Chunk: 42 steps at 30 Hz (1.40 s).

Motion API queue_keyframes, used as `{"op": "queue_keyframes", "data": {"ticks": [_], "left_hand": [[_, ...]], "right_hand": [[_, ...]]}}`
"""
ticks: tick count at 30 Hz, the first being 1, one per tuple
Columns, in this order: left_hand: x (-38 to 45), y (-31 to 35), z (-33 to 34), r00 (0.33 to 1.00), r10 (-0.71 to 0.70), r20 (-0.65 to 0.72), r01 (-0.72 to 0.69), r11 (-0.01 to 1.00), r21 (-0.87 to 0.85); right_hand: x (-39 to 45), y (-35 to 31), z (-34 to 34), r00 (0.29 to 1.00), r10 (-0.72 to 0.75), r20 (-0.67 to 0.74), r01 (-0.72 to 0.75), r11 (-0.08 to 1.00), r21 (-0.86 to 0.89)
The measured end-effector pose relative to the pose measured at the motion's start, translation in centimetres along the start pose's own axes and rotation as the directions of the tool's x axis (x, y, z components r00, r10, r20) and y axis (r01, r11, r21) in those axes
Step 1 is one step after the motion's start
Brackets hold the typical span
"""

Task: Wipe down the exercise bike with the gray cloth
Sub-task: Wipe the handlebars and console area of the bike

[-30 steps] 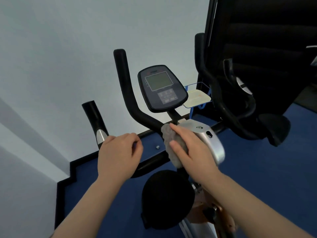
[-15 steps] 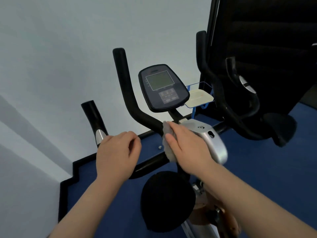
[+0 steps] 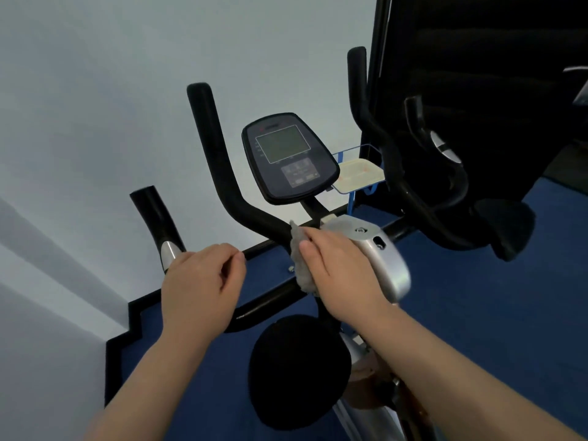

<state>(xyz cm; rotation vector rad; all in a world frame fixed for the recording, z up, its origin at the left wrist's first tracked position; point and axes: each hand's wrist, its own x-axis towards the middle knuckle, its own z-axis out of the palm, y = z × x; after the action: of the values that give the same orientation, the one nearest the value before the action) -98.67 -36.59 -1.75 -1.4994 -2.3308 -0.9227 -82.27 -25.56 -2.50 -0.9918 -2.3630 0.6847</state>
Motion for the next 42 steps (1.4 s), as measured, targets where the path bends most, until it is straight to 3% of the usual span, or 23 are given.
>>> {"op": "queue_keyframes", "data": {"ticks": [4,7,9,12,17,23,28,33,38,40,42], "left_hand": [[0.0,-0.1,0.1,1.0,-0.011,0.001,0.011,1.0,0.003],[0.1,-0.3,0.3,1.0,-0.023,0.008,0.023,1.0,0.006],[0.1,-0.3,0.3,1.0,-0.02,0.009,0.02,1.0,0.006],[0.1,-0.1,0.1,0.999,-0.038,0.01,0.038,0.999,0.011],[0.0,-0.1,0.3,0.999,-0.044,0.003,0.044,0.999,0.019],[0.0,0.2,0.2,0.999,-0.028,0.034,0.025,0.997,0.071],[0.0,0.2,0.2,1.0,-0.029,0.01,0.028,0.998,0.052],[-0.1,0.5,0.0,0.999,-0.001,0.048,-0.003,0.996,0.094],[-0.1,0.5,0.2,0.999,-0.02,0.031,0.016,0.994,0.106],[-0.1,0.4,0.1,0.999,-0.011,0.03,0.008,0.995,0.095],[-0.2,0.4,0.0,1.0,0.006,0.016,-0.007,0.997,0.075]], "right_hand": [[-2.3,1.4,-0.4,0.997,-0.079,0.009,0.079,0.973,-0.216],[0.1,1.0,-0.5,0.995,-0.07,0.078,0.091,0.943,-0.32],[0.5,0.6,-0.4,0.997,-0.065,0.04,0.075,0.927,-0.368],[-2.0,1.0,-0.2,0.994,-0.073,-0.078,0.05,0.962,-0.269],[-0.6,0.9,-0.4,0.998,-0.056,0.033,0.062,0.97,-0.234],[-2.6,1.0,0.2,0.994,-0.051,-0.1,0.04,0.993,-0.111],[0.5,0.3,0.0,0.999,0.032,0.027,-0.026,0.98,-0.199],[-2.1,1.3,0.0,0.995,-0.081,-0.059,0.077,0.995,-0.069],[1.6,-0.2,-0.2,0.991,0.071,0.11,-0.043,0.97,-0.238],[1.5,-0.6,-0.1,0.995,0.067,0.078,-0.049,0.975,-0.219],[-0.6,0.1,0.1,0.999,-0.034,-0.012,0.031,0.981,-0.193]]}}
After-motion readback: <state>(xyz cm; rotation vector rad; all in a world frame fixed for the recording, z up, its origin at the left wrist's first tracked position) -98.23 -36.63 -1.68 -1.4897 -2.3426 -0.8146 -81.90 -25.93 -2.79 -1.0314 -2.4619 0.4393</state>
